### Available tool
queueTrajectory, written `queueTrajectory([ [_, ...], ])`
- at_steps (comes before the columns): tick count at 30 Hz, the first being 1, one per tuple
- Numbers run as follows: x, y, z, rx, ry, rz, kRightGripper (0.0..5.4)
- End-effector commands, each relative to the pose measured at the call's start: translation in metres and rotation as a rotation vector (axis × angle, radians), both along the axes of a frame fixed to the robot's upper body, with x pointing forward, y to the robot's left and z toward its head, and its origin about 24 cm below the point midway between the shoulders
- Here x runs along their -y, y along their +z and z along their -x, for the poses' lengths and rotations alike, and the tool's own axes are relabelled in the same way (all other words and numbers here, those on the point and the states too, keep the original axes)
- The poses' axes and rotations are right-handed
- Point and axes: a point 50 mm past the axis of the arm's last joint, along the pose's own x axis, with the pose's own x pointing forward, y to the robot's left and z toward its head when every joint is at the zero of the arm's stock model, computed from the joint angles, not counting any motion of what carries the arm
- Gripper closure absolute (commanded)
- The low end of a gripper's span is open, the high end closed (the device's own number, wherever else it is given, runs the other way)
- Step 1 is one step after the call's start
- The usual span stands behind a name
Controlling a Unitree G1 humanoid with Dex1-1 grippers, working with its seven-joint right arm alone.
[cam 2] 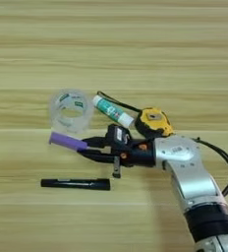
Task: Move the objects on the table
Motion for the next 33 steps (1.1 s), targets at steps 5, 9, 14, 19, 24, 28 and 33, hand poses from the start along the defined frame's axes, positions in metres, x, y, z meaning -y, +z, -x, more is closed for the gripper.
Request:
queueTrajectory([
  [5, 0.011, 0.044, -0.029, 0.187, -0.095, -0.016, 4.62],
  [9, 0.025, 0.052, -0.032, 0.209, -0.126, -0.004, 4.62],
  [14, 0.039, 0.055, -0.029, 0.215, -0.154, 0.009, 4.62],
  [19, 0.054, 0.059, -0.025, 0.215, -0.191, 0.005, 4.62],
  [24, 0.069, 0.059, -0.023, 0.208, -0.234, 0.024, 4.62],
  [28, 0.076, 0.057, -0.019, 0.197, -0.243, 0.045, 4.62],
  [33, 0.081, 0.056, -0.019, 0.192, -0.256, 0.054, 4.62],
])
